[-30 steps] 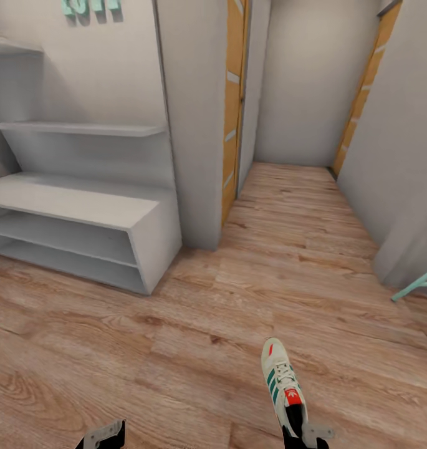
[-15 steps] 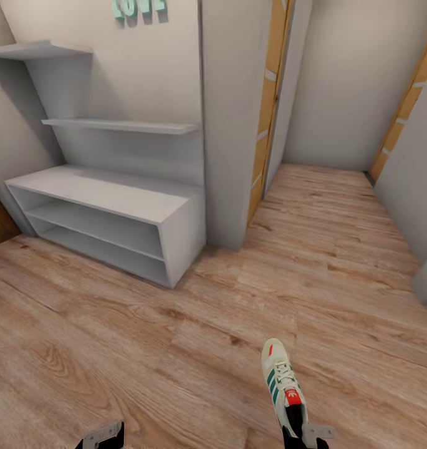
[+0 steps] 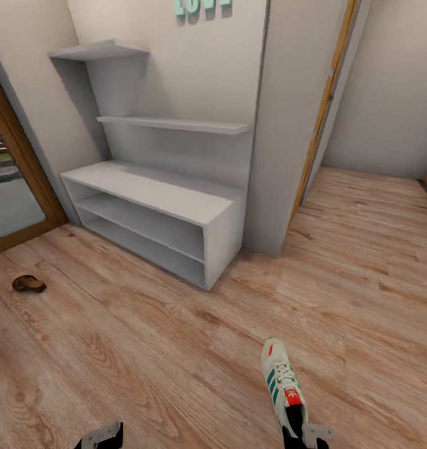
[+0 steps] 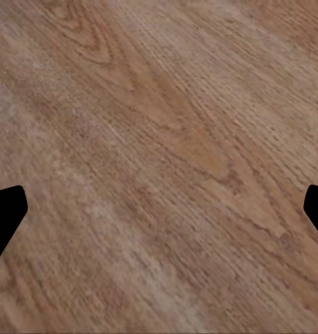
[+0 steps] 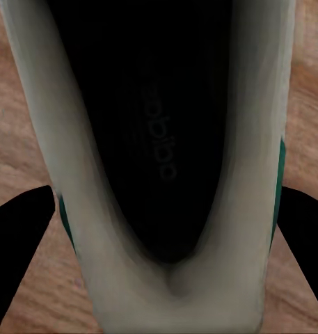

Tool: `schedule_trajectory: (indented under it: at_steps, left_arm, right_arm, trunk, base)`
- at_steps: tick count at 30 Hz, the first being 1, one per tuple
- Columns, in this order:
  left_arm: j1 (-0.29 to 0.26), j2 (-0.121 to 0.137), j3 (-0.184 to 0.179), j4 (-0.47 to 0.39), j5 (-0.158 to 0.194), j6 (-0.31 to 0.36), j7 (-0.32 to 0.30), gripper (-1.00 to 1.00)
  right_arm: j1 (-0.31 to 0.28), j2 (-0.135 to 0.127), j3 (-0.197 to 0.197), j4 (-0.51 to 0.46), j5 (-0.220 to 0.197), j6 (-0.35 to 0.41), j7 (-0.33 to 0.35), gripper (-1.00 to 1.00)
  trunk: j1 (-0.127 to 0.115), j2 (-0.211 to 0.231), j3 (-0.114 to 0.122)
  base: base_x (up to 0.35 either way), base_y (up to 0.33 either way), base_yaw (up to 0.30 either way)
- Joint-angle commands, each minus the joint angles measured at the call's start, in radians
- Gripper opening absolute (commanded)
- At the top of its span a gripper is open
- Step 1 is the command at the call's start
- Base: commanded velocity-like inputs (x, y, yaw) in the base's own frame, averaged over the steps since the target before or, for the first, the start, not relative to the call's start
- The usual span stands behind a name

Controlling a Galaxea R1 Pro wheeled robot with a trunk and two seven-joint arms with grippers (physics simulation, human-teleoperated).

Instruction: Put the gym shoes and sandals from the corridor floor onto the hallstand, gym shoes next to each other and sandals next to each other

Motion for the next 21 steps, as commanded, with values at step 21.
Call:
schedule_trajectory:
  at_steps: [21]
  left_arm:
    - [-0.001, 0.002, 0.001, 0.001, -0.003, -0.003, 0.000, 1.00]
  right_arm:
    - [-0.001, 0.001, -0.006, 0.000, 0.008, -0.003, -0.003, -1.00]
  trunk:
    - [0.000, 0.000, -0.008]
  base:
    - [0.187, 0.277, 0.281]
